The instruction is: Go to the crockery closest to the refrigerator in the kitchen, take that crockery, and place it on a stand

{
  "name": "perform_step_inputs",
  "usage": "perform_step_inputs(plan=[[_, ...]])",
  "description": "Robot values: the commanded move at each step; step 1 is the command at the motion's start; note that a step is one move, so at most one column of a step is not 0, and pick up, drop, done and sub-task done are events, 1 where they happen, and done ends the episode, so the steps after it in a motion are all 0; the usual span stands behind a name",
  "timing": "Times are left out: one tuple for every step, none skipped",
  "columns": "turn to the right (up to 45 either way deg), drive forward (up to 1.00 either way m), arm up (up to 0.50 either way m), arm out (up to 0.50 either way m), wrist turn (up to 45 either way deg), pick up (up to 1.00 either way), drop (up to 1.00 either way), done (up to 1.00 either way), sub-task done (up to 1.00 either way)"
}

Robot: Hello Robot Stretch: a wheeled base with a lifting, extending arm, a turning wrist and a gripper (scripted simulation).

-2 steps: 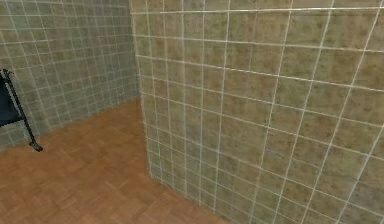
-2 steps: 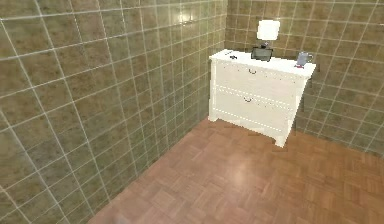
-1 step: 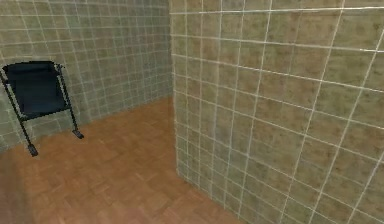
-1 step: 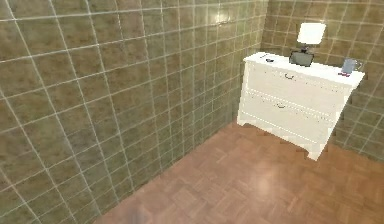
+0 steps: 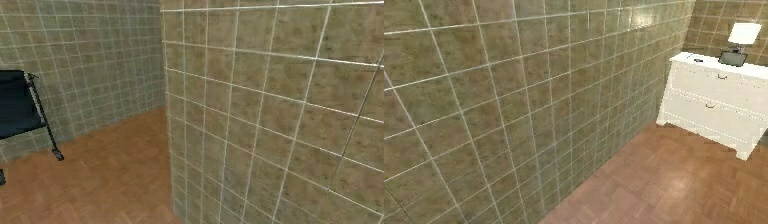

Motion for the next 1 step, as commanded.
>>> perform_step_inputs(plan=[[-30.0, 0.00, 0.00, 0.00, 0.0, 0.00, 0.00, 0.00, 0.00]])
